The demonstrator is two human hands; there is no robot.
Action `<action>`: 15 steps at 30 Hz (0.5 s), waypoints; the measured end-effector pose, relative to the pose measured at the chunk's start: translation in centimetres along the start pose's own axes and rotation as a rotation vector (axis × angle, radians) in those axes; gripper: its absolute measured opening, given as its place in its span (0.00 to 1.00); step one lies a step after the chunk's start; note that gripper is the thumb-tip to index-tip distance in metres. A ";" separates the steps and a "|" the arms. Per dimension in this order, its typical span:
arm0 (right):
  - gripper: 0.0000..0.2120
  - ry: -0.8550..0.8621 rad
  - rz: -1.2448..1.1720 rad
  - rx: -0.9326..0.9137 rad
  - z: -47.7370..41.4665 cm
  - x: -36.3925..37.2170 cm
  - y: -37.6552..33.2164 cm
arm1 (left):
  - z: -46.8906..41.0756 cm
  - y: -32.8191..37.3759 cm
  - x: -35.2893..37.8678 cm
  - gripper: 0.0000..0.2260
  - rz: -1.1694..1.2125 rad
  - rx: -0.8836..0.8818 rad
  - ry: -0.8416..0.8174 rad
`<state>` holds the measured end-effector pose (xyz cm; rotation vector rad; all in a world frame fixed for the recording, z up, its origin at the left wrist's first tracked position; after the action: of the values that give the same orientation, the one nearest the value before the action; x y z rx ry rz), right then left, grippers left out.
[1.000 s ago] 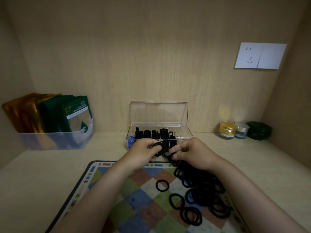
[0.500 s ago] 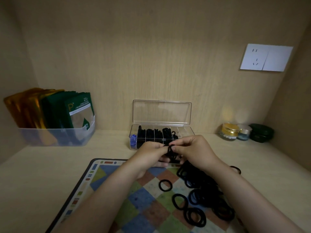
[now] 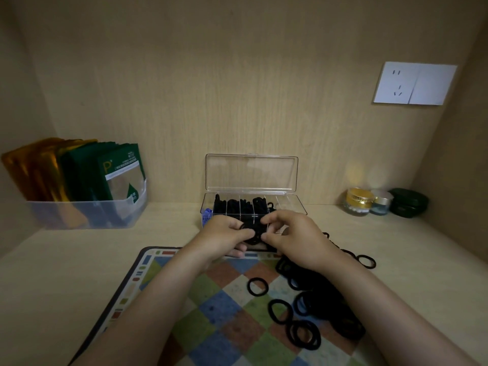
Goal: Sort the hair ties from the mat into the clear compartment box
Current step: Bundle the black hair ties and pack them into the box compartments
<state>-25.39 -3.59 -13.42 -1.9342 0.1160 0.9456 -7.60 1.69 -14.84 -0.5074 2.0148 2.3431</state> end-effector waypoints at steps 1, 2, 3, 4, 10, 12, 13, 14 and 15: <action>0.06 -0.062 0.040 -0.024 0.1 -0.1 -0.2 | -0.1 -0.1 -0.3 0.04 -0.038 0.011 0.031; 0.04 -0.148 0.086 -0.054 0.3 -0.1 -0.3 | -0.2 -0.2 -0.4 0.04 -0.068 0.024 0.052; 0.04 -0.246 0.134 -0.086 0.5 0.0 -0.4 | -0.2 -0.2 -0.5 0.04 -0.088 0.037 0.066; 0.05 -0.332 0.184 -0.107 0.7 0.3 -0.5 | -0.2 -0.3 -0.4 0.04 -0.103 0.051 0.076; 0.05 -0.470 0.289 -0.192 1.1 0.9 -1.1 | 0.0 -0.3 0.2 0.02 -0.189 0.136 0.097; 0.02 -0.445 0.221 -0.181 0.8 0.1 -1.1 | 0.0 -0.3 0.4 0.02 -0.194 0.161 0.097; 0.02 -0.394 0.164 -0.160 0.7 -0.6 -1.1 | 0.0 -0.4 0.5 0.03 -0.196 0.174 0.097; 0.02 -0.328 0.123 -0.139 0.5 -1.4 -0.9 | 0.0 -0.4 0.6 0.04 -0.199 0.183 0.099; 0.02 -0.271 0.109 -0.118 0.3 -2.4 -0.7 | 0.0 -0.5 0.8 0.04 -0.206 0.189 0.101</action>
<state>-26.90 -3.68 -11.46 -1.9013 0.0085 1.3038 -8.25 1.61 -15.47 -0.7949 2.0844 2.0246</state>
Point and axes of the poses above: each hand's wrist, its own z-axis away from the middle knuckle, its own x-axis out of the palm, y = z × x, the point moved 1 cm from there along -z, towards the middle knuckle
